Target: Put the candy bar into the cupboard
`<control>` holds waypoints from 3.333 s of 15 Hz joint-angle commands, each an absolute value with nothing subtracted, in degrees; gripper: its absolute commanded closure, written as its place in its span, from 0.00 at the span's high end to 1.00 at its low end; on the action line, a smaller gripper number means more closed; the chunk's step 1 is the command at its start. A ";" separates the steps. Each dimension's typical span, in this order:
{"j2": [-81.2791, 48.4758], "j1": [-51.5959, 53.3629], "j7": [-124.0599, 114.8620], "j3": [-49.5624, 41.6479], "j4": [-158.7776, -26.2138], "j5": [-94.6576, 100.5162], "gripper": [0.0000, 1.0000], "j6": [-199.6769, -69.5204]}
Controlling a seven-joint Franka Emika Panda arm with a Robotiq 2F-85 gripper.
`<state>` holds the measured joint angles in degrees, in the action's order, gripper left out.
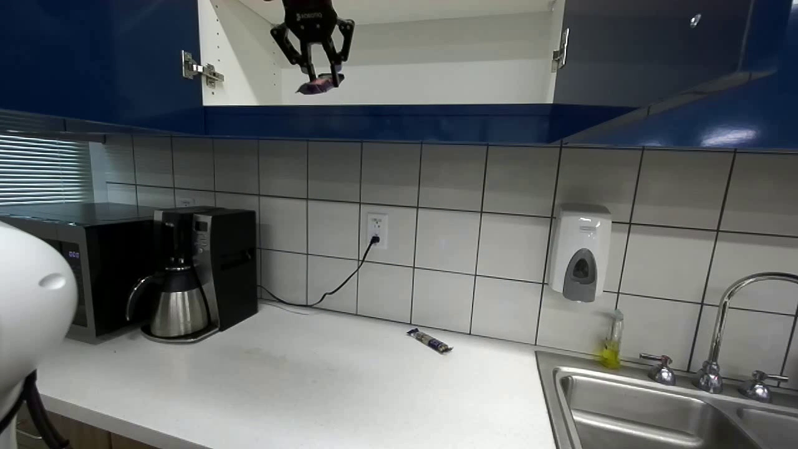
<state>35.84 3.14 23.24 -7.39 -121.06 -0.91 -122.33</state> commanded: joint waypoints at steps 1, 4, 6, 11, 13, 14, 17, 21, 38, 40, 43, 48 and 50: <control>32.21 3.36 20.87 -6.44 -115.66 -0.69 0.15 -122.41; 30.07 3.31 20.01 -5.82 -112.76 -0.76 0.15 -122.55; 28.30 3.49 19.63 -5.63 -110.61 -1.11 0.15 -123.14; 22.90 3.57 18.42 -5.02 -105.41 -1.44 0.15 -125.30; 20.46 3.45 17.72 -4.73 -103.33 -1.42 0.15 -125.93; 19.22 3.43 17.51 -4.61 -102.24 -1.48 0.15 -126.19; 15.54 3.24 16.63 -4.12 -99.08 -1.46 0.15 -127.11; 10.84 2.98 15.50 -3.53 -94.56 -1.48 0.15 -127.62; -3.22 2.16 10.54 -2.34 -81.09 0.21 0.15 -125.64; -4.19 2.13 10.21 -2.33 -80.46 0.36 0.15 -125.44; -5.30 2.04 9.84 -2.34 -79.63 0.53 0.15 -125.28; -5.89 3.42 9.38 -4.12 -79.56 0.78 0.79 -125.76; -5.75 3.37 9.47 -4.32 -79.62 0.57 0.94 -125.81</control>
<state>-5.00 3.37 11.12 -4.05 -81.87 -0.68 -127.38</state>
